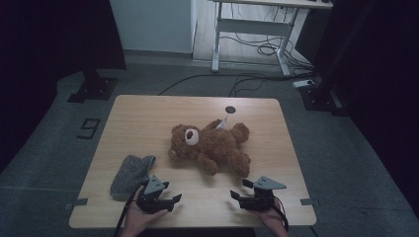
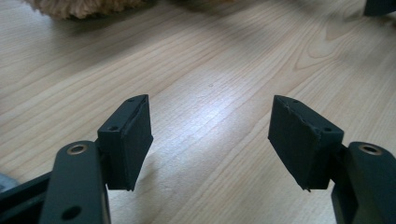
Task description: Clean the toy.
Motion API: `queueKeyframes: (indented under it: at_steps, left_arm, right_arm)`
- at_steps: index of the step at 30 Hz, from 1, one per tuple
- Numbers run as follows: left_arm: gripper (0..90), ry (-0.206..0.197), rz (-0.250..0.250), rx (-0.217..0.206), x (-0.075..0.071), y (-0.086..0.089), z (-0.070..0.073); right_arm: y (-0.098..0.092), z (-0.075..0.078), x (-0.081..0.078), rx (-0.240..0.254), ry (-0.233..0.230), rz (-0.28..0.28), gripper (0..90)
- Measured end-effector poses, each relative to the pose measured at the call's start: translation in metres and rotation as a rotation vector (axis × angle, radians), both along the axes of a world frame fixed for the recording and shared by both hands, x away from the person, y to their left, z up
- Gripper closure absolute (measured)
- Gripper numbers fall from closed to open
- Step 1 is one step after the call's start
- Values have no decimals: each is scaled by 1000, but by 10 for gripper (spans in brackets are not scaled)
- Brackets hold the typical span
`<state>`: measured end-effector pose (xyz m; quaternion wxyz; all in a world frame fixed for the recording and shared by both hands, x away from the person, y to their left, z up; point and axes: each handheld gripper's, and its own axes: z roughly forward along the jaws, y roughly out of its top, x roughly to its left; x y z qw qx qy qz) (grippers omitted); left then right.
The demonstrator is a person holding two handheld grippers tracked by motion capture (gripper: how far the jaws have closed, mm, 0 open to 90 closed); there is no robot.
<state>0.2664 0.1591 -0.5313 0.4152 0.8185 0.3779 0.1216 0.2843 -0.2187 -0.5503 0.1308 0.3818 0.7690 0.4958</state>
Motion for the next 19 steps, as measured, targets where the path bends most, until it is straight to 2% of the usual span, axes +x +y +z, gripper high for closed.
queueKeyframes:
  at_steps: [19]
  left_arm:
    - [304, 10, 11, -19, 1, 5, 1]
  right_arm:
    - [1, 0, 0, -13, -2, -2, 284]
